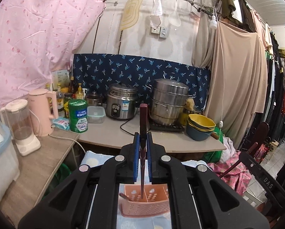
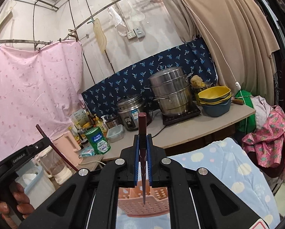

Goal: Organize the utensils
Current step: 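Lift both chopsticks over the pink basket and open both tools to drop them in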

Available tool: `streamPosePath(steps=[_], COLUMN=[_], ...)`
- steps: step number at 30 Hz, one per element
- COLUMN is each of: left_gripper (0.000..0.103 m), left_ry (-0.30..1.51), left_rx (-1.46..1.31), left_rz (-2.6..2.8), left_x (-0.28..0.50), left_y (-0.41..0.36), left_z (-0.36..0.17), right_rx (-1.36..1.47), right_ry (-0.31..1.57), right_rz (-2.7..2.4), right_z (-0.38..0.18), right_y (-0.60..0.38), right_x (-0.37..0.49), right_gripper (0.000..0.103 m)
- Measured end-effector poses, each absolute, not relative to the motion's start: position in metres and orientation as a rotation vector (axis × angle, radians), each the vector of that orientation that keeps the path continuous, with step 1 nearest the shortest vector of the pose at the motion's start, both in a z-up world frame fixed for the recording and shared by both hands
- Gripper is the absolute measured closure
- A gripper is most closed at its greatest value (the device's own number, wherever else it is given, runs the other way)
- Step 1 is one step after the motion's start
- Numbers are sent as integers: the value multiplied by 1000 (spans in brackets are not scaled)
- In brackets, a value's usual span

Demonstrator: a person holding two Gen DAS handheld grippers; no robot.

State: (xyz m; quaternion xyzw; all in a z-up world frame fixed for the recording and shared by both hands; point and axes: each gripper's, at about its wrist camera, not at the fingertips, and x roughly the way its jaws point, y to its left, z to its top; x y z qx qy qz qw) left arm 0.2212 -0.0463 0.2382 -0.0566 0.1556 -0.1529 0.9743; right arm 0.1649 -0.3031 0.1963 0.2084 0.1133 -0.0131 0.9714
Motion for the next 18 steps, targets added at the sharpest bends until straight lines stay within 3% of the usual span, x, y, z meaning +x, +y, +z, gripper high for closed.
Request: streamPosePath(steps=[18], left_gripper=[96], left_ry=[477], left_rx=[-124], left_rz=[-299], left_x=[276], left_y=[-48], left_z=[165], right_rx=[435], right_ry=[416], right_rz=[-42], right_z=[115], right_y=[-295], right_x=[243], right_gripper=[96])
